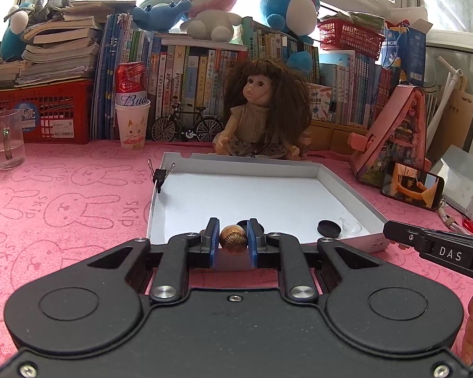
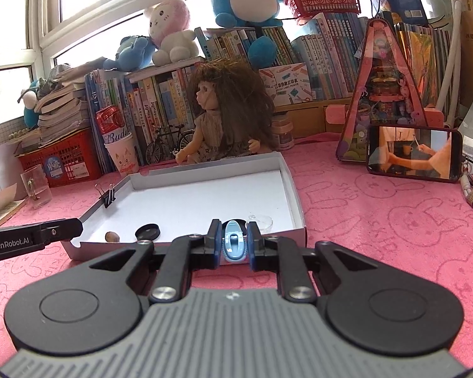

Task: Organize rigid objects
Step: 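Carry the walnut in the left gripper into the tray while the right gripper carries the blue clip, then open the left gripper to drop the walnut while the right gripper releases the blue clip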

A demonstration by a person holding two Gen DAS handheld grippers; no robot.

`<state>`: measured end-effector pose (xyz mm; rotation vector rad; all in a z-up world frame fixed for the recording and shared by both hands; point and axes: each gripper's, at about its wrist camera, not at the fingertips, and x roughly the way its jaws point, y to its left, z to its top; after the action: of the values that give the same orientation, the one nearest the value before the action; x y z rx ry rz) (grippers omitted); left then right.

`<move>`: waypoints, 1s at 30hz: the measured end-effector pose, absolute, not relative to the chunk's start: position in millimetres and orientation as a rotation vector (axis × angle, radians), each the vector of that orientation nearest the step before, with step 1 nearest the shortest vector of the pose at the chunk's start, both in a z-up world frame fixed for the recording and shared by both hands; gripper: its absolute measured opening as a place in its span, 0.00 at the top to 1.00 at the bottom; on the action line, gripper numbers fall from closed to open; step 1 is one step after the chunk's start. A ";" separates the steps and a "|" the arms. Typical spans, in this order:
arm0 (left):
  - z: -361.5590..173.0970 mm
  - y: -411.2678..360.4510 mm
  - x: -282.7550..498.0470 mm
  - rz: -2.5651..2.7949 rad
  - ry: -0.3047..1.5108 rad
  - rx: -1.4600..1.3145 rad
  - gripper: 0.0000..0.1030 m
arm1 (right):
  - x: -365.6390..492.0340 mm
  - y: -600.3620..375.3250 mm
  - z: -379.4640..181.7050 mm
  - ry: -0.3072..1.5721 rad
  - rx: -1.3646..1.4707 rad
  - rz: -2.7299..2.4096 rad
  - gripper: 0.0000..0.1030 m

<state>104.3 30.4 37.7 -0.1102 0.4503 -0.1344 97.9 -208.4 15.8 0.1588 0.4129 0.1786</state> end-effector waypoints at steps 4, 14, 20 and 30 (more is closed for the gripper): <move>38.5 30.9 114.4 -0.133 0.452 -0.113 0.83 | 106.0 -209.1 14.8 0.426 0.169 0.179 0.80; 35.2 35.6 137.2 -0.127 0.475 -0.136 0.83 | 126.0 -212.5 13.7 0.445 0.205 0.175 0.80; 33.7 38.4 150.2 -0.122 0.476 -0.139 0.83 | 141.5 -216.0 11.4 0.467 0.228 0.175 0.80; 42.4 54.4 199.8 -0.146 0.534 -0.180 0.83 | 191.8 -242.4 18.8 0.539 0.371 0.196 0.80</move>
<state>199.8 54.4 42.4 -0.1801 0.5336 -0.1463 191.8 -242.4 18.8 0.3709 0.5388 0.1960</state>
